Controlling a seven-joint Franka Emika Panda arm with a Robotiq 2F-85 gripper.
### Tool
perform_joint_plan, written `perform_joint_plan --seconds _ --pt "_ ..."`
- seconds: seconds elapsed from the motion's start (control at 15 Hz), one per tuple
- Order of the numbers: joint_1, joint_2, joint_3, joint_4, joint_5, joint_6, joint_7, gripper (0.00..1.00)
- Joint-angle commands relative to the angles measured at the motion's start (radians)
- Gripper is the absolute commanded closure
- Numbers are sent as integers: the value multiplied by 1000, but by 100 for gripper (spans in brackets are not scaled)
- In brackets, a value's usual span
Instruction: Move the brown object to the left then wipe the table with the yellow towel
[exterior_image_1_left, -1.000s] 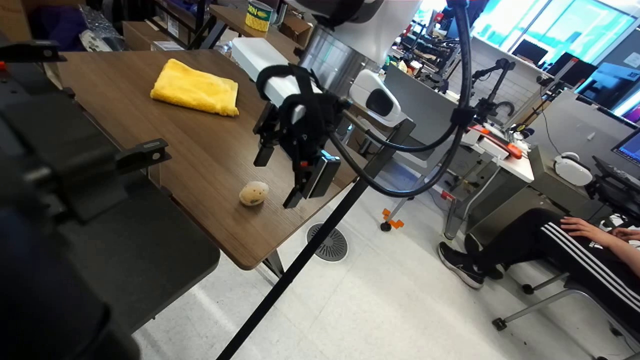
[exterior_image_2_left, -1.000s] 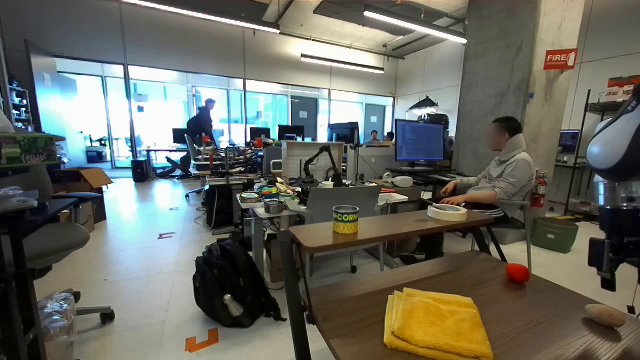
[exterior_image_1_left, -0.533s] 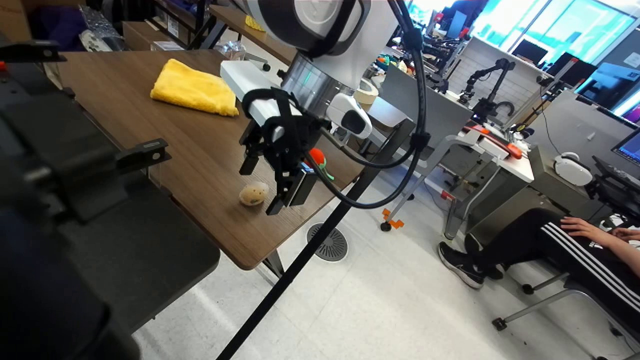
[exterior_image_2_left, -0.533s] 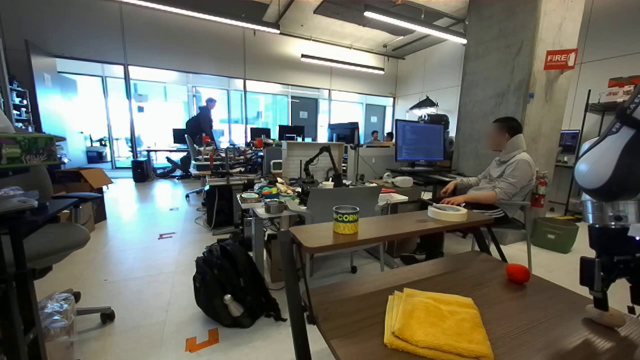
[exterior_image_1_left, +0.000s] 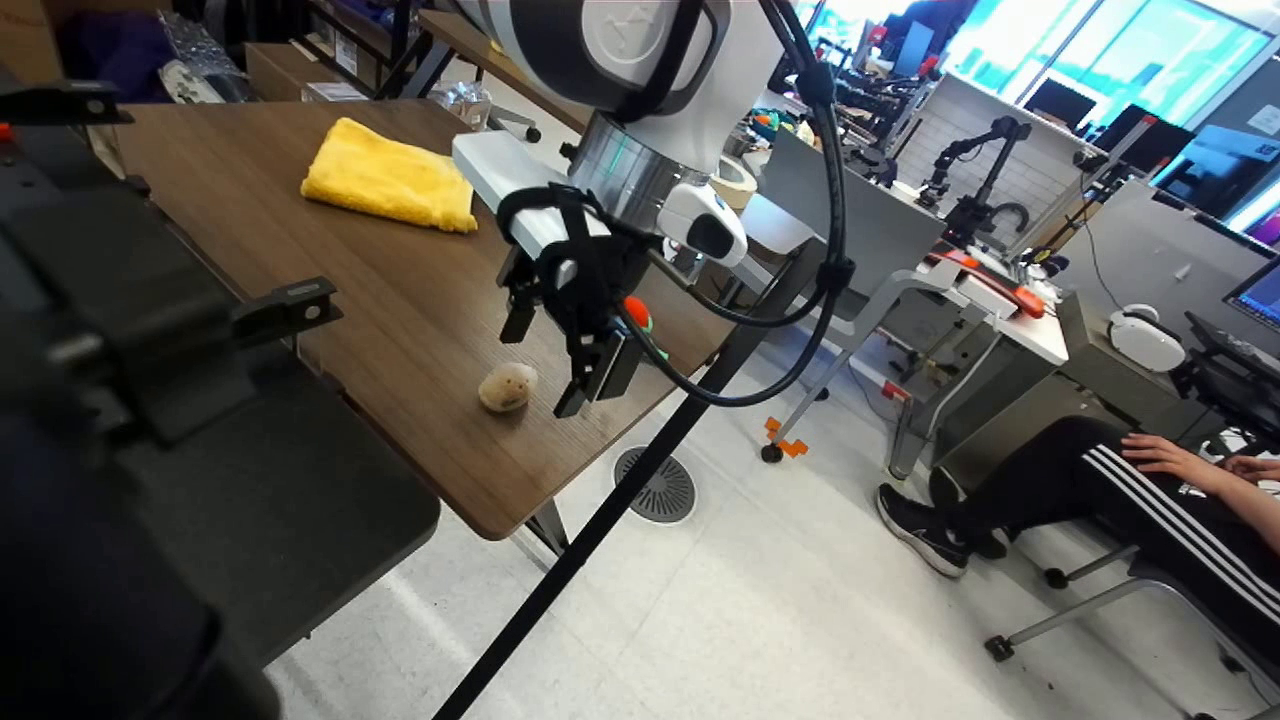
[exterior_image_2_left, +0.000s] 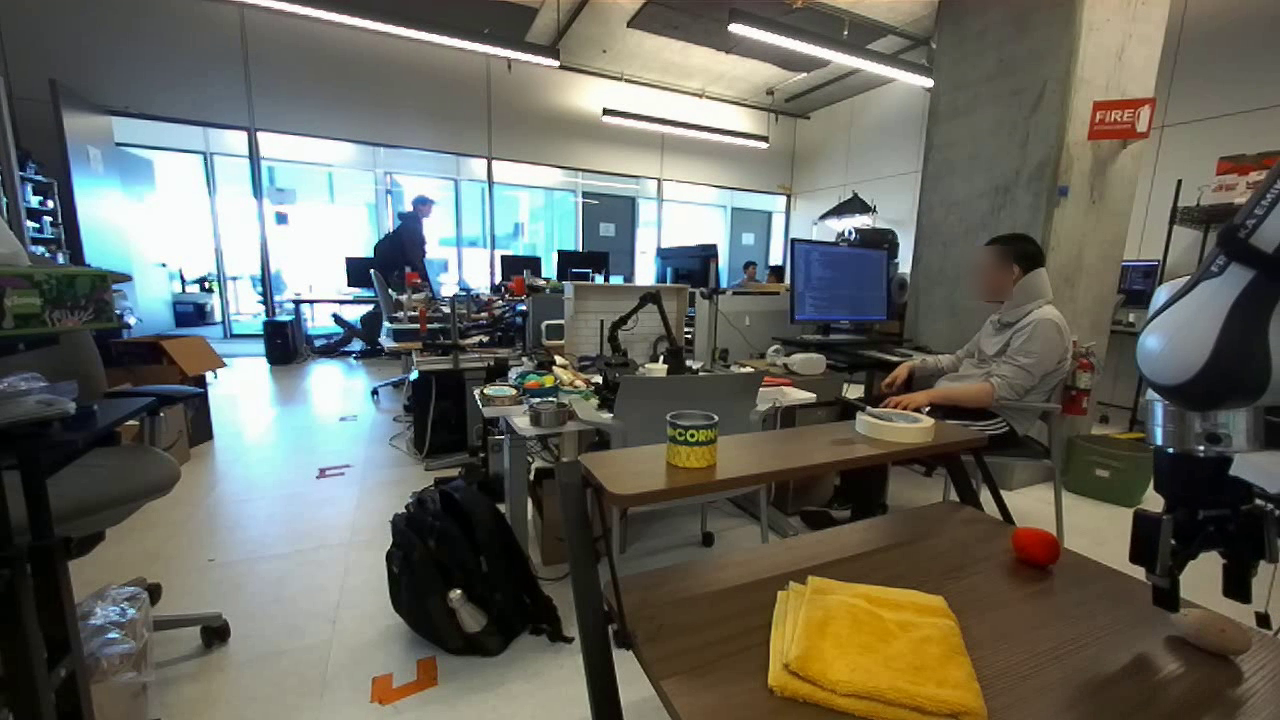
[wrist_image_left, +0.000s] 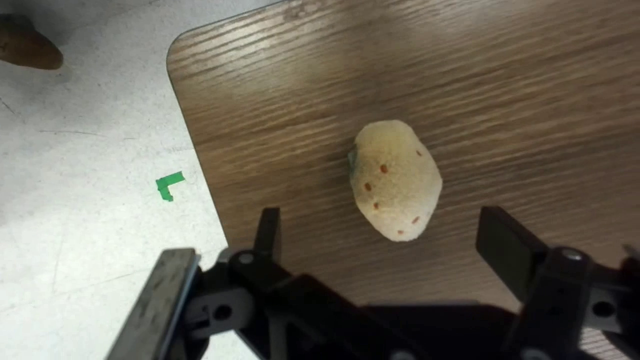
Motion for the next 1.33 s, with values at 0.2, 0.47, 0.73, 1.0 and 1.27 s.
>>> perform_joint_plan --seconds 0.2,0.47,0.73,1.0,1.27 --pt "-26 11 16 7 3 -3 -18 0" --pt "-15 7 11 1 -1 -3 -1 0" --pt "-13 18 13 4 2 14 4 0" --pt "32 99 6 41 -12 44 50 0" --pt "68 149 -1 55 -26 95 73 27"
